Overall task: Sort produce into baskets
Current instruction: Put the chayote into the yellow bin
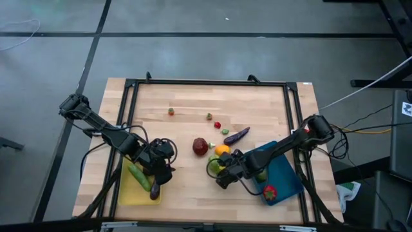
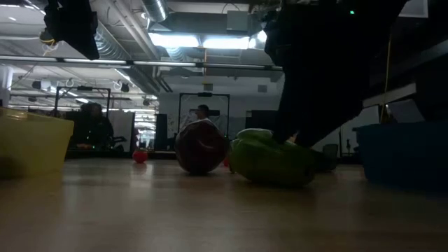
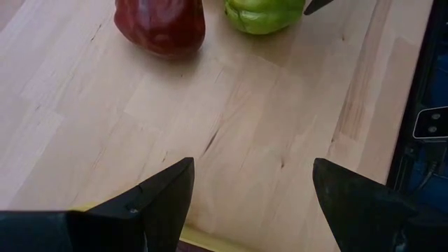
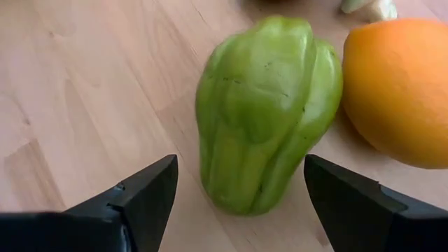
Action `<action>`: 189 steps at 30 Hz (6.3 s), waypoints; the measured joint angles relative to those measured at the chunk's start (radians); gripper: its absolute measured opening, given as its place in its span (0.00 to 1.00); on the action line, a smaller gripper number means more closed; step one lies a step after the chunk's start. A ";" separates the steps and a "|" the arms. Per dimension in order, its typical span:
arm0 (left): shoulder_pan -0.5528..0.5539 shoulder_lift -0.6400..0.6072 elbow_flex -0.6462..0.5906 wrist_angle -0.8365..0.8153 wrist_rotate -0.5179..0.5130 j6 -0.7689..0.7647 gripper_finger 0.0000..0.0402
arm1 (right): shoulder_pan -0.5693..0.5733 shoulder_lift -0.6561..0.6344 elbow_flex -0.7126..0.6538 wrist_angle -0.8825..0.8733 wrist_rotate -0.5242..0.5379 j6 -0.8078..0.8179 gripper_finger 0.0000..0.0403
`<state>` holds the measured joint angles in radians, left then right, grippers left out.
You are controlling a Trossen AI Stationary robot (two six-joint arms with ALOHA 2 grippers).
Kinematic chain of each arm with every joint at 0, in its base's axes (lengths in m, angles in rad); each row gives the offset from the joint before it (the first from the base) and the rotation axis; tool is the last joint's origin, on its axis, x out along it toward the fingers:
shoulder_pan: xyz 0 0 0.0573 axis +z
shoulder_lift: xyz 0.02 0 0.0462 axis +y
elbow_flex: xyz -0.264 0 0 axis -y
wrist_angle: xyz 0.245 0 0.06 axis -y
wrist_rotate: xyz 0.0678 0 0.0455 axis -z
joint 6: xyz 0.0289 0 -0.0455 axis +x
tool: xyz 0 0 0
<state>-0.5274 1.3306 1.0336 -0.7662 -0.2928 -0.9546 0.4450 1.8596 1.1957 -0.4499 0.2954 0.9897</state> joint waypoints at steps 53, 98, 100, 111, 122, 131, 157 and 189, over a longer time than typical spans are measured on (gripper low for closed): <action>0.000 0.000 0.000 0.047 -0.027 0.073 0.71 | -0.079 0.037 0.000 0.031 -0.030 -0.030 0.41; 0.000 0.000 0.000 0.301 -0.049 -0.296 0.71 | -0.013 0.028 0.314 0.108 0.108 -0.602 0.40; 0.000 0.000 0.000 0.307 -0.051 -0.296 0.71 | -0.013 0.028 0.314 0.123 0.109 -0.609 0.40; -0.001 -0.001 0.000 0.337 -0.079 -0.281 0.71 | -0.013 0.028 0.314 0.164 0.122 -0.631 0.40; -0.001 -0.001 0.000 0.330 -0.110 -0.277 0.62 | -0.013 0.028 0.314 0.164 0.121 -0.631 0.43; -0.001 -0.001 0.000 0.332 -0.113 -0.275 0.59 | -0.013 0.028 0.314 0.164 0.114 -0.631 0.53; 0.001 -0.045 0.000 0.050 0.025 -0.222 0.60 | -0.013 0.024 0.314 0.029 0.059 -0.681 0.70; -0.003 -0.215 -0.104 -0.550 0.146 -0.329 0.60 | -0.013 0.023 0.314 -0.077 0.051 -0.682 0.70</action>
<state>-0.5301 1.1152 0.9296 -1.3160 -0.1471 -1.2839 0.4316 1.8828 1.5097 -0.5266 0.3466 0.3080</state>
